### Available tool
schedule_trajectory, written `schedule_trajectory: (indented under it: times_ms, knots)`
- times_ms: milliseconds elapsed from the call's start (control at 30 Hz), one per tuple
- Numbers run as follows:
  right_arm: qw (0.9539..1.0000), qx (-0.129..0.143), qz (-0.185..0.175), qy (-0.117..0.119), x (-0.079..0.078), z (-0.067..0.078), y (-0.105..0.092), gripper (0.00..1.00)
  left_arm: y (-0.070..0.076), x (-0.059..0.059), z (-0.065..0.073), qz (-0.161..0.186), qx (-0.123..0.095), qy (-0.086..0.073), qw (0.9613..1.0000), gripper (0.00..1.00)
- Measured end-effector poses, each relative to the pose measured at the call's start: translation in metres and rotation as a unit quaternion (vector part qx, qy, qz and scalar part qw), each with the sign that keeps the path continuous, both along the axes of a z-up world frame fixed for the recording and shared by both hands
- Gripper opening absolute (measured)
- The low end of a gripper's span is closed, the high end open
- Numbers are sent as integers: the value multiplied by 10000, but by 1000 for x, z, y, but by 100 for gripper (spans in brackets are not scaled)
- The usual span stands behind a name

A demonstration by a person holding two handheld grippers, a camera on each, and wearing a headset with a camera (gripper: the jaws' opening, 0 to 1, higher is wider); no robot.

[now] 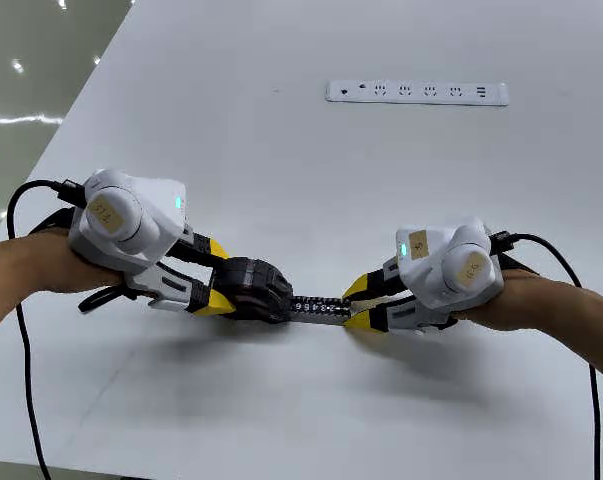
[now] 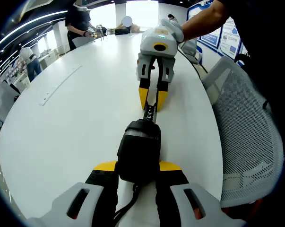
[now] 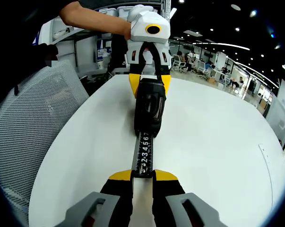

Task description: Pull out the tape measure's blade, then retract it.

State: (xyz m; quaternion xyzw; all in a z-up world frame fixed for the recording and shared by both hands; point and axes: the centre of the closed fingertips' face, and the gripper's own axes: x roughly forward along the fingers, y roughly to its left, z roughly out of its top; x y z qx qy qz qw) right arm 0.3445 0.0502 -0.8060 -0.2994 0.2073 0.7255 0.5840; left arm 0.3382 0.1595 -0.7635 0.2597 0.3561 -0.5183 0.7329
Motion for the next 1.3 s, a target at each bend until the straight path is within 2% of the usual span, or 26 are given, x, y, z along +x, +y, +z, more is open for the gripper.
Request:
schedule_trajectory:
  times_ms: [300, 533, 667, 1300]
  knots:
    - [9999, 6, -133, 65, 1, 0, 1, 11, 0, 0, 0, 29, 2, 3, 10000, 24]
    - [9999, -8, -147, -36, 3, 0, 1, 8, 0, 1, -1, 85, -22, 16, 10000, 24]
    - [9998, -5, -208, 7, 4, 0, 0, 7, 1, 1, -1, 112, -39, 28, 9999, 24]
    - [9998, 88, -184, 42, 4, 4, 1, 6, 2, -1, 0, 130, -19, 38, 9999, 24]
